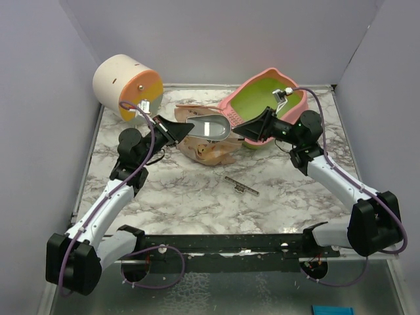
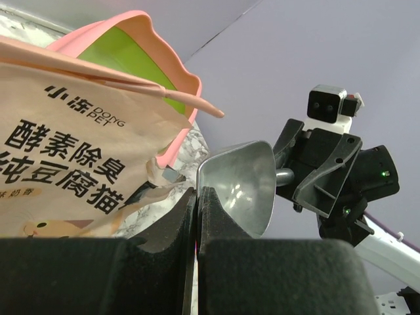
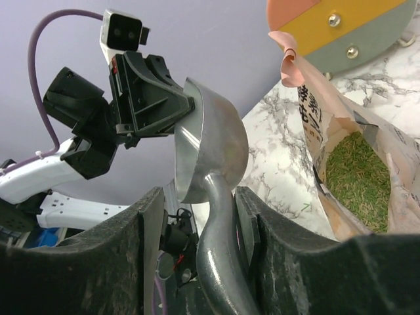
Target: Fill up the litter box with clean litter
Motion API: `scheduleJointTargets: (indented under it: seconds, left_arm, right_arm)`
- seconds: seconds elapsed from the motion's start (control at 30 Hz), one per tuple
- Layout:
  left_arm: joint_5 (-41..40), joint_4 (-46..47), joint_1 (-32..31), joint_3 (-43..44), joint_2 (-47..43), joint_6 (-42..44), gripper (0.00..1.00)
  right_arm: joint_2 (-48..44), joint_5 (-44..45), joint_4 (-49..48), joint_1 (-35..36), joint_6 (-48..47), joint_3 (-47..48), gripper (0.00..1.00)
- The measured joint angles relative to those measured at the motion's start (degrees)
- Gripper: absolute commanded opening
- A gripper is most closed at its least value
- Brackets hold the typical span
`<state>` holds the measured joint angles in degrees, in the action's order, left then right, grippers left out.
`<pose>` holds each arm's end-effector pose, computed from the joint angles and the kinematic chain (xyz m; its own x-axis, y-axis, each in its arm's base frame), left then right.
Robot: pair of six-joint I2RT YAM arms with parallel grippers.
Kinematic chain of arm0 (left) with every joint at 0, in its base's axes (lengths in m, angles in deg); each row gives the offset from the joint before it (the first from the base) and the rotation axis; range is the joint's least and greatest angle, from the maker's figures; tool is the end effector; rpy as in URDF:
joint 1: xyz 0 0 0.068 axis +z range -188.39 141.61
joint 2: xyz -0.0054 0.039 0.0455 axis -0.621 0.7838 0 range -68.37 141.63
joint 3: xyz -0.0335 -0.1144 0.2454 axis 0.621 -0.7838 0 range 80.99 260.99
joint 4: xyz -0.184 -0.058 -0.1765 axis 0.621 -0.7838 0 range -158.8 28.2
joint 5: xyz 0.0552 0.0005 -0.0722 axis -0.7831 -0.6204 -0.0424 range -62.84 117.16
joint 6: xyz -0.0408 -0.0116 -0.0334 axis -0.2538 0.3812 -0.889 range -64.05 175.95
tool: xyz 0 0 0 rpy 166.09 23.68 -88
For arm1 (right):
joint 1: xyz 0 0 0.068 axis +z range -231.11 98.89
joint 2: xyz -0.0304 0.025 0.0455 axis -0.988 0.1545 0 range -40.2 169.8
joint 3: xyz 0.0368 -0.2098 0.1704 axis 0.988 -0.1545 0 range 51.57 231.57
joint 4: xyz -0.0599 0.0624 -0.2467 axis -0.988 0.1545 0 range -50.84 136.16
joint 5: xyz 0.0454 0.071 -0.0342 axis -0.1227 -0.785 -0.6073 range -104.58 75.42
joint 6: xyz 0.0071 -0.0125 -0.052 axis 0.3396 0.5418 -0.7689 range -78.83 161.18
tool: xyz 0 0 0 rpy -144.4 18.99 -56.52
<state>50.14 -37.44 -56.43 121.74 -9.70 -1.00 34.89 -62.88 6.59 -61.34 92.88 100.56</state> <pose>0.2243 -0.0877 0.3326 -0.4901 -0.6520 -0.5785 0.4459 0.3828 -0.8091 0.2691 0.1251 0.3257 -0.6587 0.3181 -0.6818 -0.6554 0.2026 0.7276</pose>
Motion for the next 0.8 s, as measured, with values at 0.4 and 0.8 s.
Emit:
scheduleJointTargets:
  seconds: [0.4,0.8]
  left_arm:
    - [-1.44,0.48,-0.33,-1.60,-1.36,-0.83,0.00]
    - [-1.31,-5.31,-0.83,1.75,-0.13,6.62,0.35]
  right_arm:
    - [-0.13,1.29,0.85,0.31,-0.59,-0.02,0.22]
    - [-2.03,3.13,13.44,0.94,-6.38,4.90,0.01]
